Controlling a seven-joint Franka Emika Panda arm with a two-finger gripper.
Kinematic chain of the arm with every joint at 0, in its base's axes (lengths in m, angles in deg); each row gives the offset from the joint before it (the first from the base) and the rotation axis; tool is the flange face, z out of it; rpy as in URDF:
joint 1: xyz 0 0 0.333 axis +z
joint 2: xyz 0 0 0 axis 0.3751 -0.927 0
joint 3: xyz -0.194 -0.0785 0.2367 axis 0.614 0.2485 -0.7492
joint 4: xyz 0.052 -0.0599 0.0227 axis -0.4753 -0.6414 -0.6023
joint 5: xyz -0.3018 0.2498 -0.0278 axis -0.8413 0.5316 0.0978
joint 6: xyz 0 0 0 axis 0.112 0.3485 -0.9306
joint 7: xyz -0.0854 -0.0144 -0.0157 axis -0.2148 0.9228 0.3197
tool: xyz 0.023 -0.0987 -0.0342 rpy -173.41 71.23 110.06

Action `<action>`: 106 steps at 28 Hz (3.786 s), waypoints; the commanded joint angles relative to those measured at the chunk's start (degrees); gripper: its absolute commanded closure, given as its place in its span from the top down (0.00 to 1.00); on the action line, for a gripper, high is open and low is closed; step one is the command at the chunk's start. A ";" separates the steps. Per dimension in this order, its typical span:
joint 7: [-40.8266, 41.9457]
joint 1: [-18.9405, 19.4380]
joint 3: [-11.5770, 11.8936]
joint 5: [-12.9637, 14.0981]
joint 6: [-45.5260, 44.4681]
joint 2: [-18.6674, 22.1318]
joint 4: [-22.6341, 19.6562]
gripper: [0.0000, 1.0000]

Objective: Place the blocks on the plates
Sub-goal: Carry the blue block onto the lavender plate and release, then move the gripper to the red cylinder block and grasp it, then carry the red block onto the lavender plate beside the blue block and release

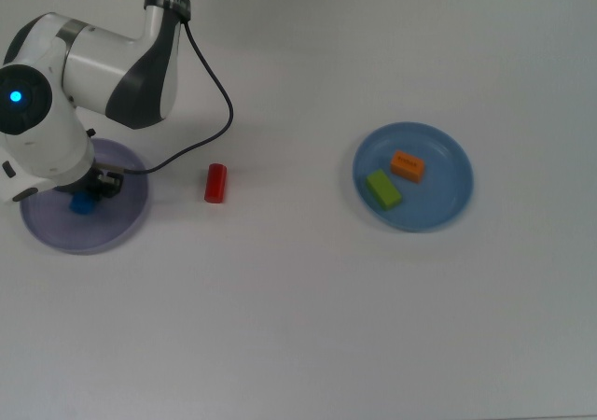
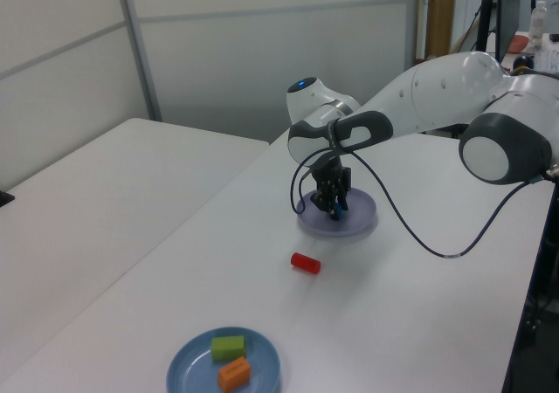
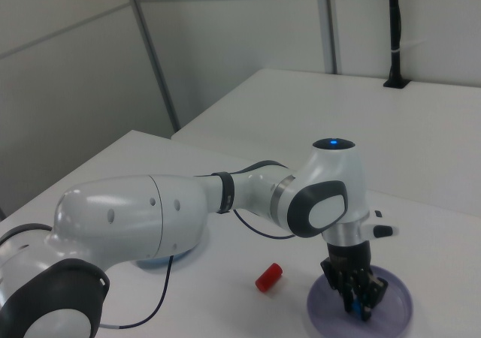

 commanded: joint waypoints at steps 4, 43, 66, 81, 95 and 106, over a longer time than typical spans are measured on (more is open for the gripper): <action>2.54 -0.03 -0.19 -0.47 0.90 0.52 -0.64 1.00; 4.48 8.05 -7.04 5.78 -14.92 3.25 -1.25 1.00; 4.39 9.38 -6.95 3.66 -13.78 2.28 -1.17 0.00; 4.12 7.45 -5.99 5.60 -13.95 4.74 0.85 0.00; 6.76 -0.64 -3.79 5.51 -9.39 4.30 0.68 0.00; 6.76 -1.17 -3.70 4.89 -5.07 1.75 0.15 0.17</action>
